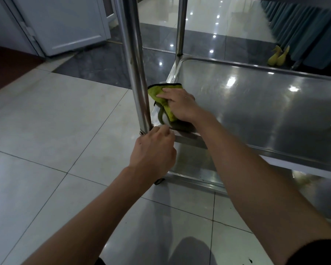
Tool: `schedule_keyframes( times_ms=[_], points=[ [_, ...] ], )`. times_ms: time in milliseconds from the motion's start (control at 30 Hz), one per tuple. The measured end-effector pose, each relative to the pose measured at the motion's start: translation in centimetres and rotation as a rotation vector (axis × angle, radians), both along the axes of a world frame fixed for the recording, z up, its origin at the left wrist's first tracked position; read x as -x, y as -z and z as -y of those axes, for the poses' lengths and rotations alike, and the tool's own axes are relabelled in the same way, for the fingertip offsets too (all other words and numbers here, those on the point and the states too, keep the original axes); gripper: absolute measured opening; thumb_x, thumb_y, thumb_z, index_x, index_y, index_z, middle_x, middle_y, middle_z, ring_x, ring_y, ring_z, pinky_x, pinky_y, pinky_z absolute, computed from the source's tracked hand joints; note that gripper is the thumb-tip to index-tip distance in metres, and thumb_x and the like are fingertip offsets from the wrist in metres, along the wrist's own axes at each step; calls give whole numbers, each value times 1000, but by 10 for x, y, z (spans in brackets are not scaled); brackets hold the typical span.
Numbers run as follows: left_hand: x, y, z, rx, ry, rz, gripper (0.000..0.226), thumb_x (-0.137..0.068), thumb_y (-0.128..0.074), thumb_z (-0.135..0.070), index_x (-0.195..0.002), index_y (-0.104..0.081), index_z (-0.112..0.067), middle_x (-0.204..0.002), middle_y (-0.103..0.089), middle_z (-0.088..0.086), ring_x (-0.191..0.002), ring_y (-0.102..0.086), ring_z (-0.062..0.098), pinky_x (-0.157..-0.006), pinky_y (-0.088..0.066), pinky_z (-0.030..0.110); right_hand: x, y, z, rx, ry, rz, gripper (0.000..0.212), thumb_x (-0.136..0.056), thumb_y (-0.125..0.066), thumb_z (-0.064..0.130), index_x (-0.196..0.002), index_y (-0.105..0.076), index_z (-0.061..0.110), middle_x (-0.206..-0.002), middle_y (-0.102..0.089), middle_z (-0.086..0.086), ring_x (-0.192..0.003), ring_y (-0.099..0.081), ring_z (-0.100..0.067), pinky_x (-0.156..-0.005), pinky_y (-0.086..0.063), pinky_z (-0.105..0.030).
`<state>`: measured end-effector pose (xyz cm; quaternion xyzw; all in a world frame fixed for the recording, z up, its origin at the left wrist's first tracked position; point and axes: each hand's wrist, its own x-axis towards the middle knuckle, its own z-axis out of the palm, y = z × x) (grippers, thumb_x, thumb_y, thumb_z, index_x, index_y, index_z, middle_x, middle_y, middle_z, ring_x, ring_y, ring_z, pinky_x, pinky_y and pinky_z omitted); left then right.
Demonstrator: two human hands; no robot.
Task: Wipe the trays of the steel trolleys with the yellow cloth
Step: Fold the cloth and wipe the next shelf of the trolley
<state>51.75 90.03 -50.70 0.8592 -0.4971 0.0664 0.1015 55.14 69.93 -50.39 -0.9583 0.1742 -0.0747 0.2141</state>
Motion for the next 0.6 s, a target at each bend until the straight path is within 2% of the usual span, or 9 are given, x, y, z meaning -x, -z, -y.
schedule_keyframes(
  times_ms=[133,200,333,467,533,600],
  points=[
    [3,-3,1,4,-28,-27,28,-93,-51,-29,-116,-64,-22,-114,-61,-6,-101,-59,13,-75,-50,31,49,0,-5,-39,-55,52,42,-99,-43,15,-125,-68,36,-149,-50,10,-141,-39,-18,-117,-27,-47],
    [3,-3,0,-5,-24,-12,28,-94,-50,-31,-117,-64,-23,-116,-61,-7,-104,-59,13,-75,-50,31,78,3,-7,-56,-20,52,40,-99,-45,13,-122,-70,36,-147,-52,11,-140,-39,-16,-118,-25,-46],
    [0,-5,0,-11,-4,6,28,-94,-51,-31,-116,-66,-22,-113,-61,-6,-105,-60,15,-75,-47,32,131,11,-2,-8,156,45,43,-100,-43,10,-125,-68,35,-148,-51,8,-138,-39,-21,-116,-26,-35],
    [7,-7,8,-30,-54,9,29,-93,-48,-37,-108,-67,-19,-108,-60,-1,-105,-58,21,-93,-43,45,171,14,9,59,391,55,46,-98,-39,11,-129,-65,32,-150,-49,2,-136,-41,-27,-113,-33,-45],
    [15,-8,14,-22,-69,-2,34,-93,-46,-42,-108,-66,-19,-111,-59,1,-108,-55,24,-95,-40,49,178,16,9,58,428,57,45,-99,-39,13,-132,-64,32,-151,-48,0,-137,-40,-28,-112,-33,-46],
    [25,-8,24,10,5,-13,38,-93,-46,-44,-116,-66,-20,-120,-60,2,-115,-52,25,-96,-36,48,177,17,7,67,440,29,44,-100,-40,14,-135,-61,31,-154,-44,-2,-139,-37,-29,-114,-32,-46]
  ],
)
